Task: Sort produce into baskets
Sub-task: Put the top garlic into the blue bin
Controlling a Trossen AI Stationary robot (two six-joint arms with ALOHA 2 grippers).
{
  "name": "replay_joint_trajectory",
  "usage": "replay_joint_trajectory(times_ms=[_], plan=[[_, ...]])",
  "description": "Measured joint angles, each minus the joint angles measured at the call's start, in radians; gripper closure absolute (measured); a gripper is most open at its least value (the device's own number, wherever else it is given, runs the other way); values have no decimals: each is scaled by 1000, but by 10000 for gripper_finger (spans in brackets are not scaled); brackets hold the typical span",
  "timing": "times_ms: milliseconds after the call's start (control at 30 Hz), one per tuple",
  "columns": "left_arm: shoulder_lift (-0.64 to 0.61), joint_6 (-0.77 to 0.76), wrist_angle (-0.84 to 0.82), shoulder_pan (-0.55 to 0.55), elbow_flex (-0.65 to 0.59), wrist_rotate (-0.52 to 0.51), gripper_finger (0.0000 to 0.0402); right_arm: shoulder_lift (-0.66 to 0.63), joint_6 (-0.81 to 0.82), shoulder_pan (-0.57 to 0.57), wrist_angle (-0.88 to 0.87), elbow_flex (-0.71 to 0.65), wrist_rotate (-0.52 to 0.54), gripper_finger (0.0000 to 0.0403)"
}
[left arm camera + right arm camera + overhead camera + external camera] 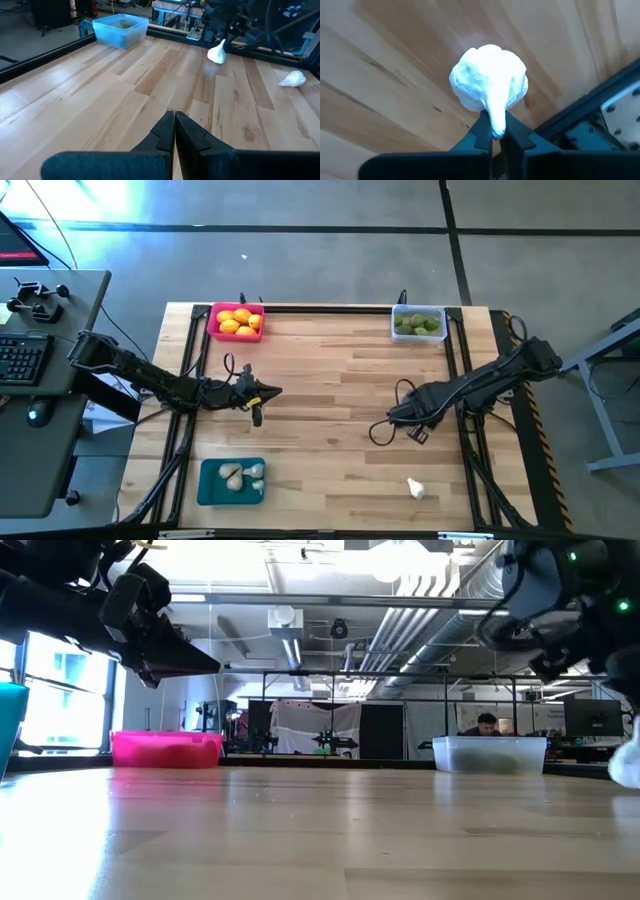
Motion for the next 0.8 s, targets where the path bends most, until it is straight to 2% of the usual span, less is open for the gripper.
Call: replay_joint_trajectory(times_ms=[200, 300, 400, 533, 667, 800], plan=[[0, 0, -2, 0, 0, 0, 401, 0, -36, 10, -10, 106, 67, 398], [0, 2, -5, 0, 0, 0, 402, -1, -65, 32, 52, 169, 115, 399], [0, 16, -4, 0, 0, -20, 401, -2, -142, 63, 261, 214, 171, 401], [0, 17, -5, 7, 0, -30, 401, 25, -272, 92, 639, 219, 230, 402], [0, 24, -4, 20, 0, -30, 401, 134, -407, 98, 899, 243, 282, 402], [0, 27, -5, 32, 0, -29, 402, 289, -532, 98, 1035, 347, 286, 402]])
